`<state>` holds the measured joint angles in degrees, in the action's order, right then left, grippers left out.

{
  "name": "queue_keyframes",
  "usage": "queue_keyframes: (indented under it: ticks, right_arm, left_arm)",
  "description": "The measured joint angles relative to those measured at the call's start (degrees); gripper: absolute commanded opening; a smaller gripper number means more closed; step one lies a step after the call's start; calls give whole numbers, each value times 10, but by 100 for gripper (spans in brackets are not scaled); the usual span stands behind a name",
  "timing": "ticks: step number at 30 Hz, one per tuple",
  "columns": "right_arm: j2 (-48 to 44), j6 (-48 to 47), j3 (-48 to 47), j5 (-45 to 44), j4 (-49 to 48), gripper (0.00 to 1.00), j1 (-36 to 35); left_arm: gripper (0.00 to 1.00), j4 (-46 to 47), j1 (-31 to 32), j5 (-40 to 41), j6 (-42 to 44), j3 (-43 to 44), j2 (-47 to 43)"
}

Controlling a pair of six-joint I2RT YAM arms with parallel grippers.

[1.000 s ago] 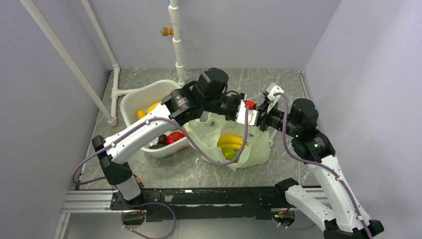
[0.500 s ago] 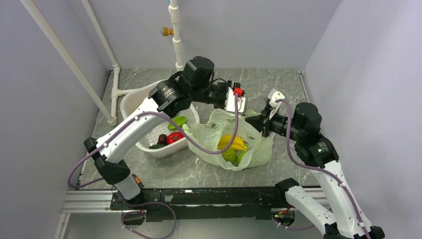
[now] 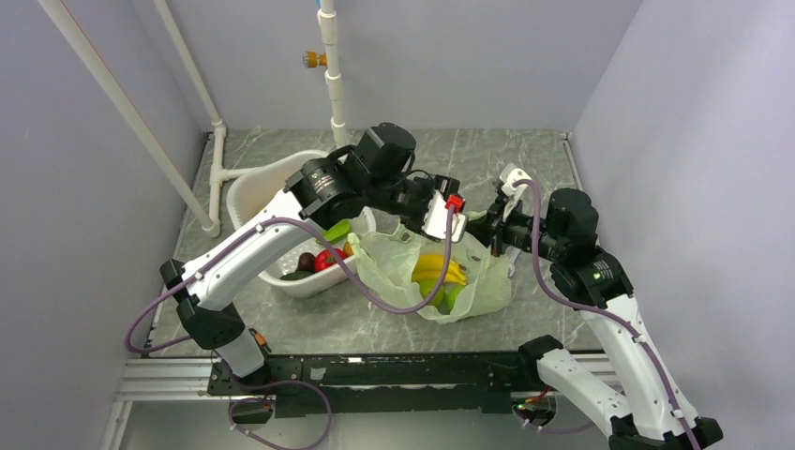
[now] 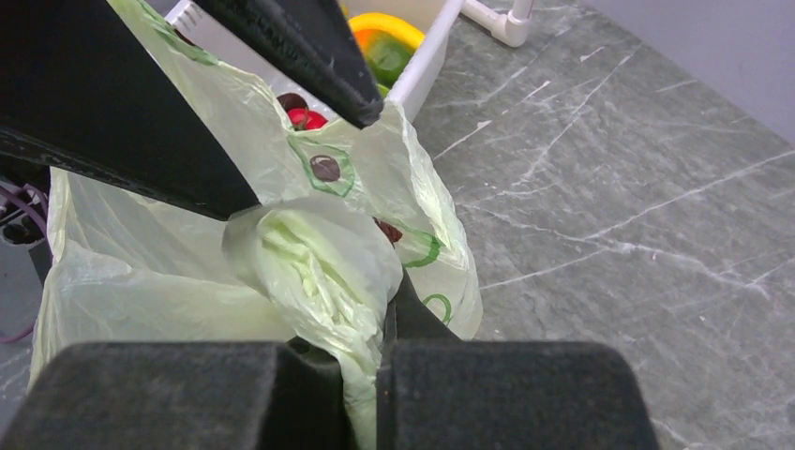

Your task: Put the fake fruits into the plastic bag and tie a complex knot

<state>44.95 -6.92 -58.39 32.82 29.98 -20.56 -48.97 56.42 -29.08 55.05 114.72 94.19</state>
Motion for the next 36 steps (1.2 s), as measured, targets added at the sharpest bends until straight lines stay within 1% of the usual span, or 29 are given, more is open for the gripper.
queue_keyframes:
  ticks: [2,4,10,11,14,16,17,18,19,20,21,22,23,24,25,26,30,33,36]
  right_arm:
    - [0,0,0,-3,1,0,0]
    - [0,-1,0,-4,3,0,0]
    - [-2,-2,0,-3,4,0,0]
    - [-1,-2,0,-3,4,0,0]
    - [-1,-2,0,2,4,0,0]
    - [0,-1,0,8,4,2,0]
    - [0,-1,0,9,4,5,0]
    - [0,0,0,13,4,11,0]
    - [0,0,-1,16,4,20,0]
    - [0,2,-2,21,5,37,0]
    - [0,5,-3,24,7,61,0]
    - [0,4,-8,28,13,76,0]
    - [0,11,-12,31,18,89,0]
    - [0,11,-19,33,28,95,0]
    - [0,9,-30,33,39,99,0]
    - [-1,8,-43,33,49,99,0]
    - [-10,0,-107,24,90,100,0]
    - [-13,-4,-154,28,107,100,0]
    - [-17,-11,-176,46,106,100,0]
  left_arm:
    - [55,-15,2,2,4,-2,-2]
    - [52,-19,4,7,5,-3,-2]
    - [46,-1,28,48,-2,4,2]
    - [44,9,32,56,-3,5,3]
    - [33,35,43,80,-6,5,7]
    - [20,56,51,101,-9,5,12]
    - [7,63,55,111,-11,5,15]
    - [0,68,59,120,-11,5,18]
    - [0,76,62,130,-11,3,21]
    - [0,84,64,136,-13,-1,22]
    - [0,95,65,142,-14,-9,22]
    - [0,107,65,146,-16,-20,19]
    - [0,122,64,146,-21,-35,15]
    - [0,134,60,143,-27,-51,9]
    - [0,144,52,134,-39,-71,0]
    - [0,151,41,118,-52,-87,-7]
    - [0,184,-40,21,-123,-132,-42]
    - [0,214,-96,-47,-169,-141,-63]
    - [0,229,-110,-117,-191,-135,-71]
